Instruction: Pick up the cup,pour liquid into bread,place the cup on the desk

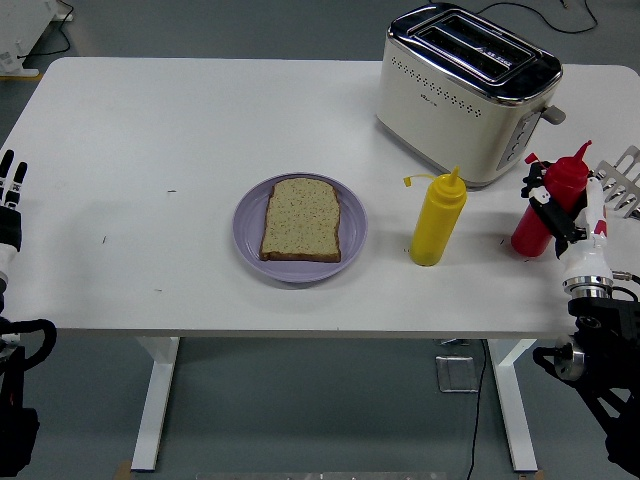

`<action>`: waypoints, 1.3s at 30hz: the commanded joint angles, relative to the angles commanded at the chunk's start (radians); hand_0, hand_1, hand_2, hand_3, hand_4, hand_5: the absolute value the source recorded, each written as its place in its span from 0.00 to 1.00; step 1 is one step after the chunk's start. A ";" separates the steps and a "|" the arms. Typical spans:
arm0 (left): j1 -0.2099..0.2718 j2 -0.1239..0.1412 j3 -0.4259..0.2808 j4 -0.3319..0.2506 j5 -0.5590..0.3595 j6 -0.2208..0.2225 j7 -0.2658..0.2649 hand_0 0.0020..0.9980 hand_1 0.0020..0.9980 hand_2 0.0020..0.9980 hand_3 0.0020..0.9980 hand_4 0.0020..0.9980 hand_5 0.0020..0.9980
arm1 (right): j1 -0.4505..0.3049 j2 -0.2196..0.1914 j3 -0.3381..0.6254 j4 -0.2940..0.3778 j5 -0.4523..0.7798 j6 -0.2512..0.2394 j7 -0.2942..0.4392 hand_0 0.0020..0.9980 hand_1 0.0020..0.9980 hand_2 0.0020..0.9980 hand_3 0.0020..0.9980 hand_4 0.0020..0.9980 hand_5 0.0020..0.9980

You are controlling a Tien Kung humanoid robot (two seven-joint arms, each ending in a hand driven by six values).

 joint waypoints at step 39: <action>-0.005 0.000 -0.007 -0.001 0.003 -0.001 0.000 0.78 0.74 0.75 0.69 0.56 1.00 | -0.107 -0.021 0.038 0.059 -0.213 -0.021 -0.061 0.92 0.86 0.96 1.00 0.80 0.15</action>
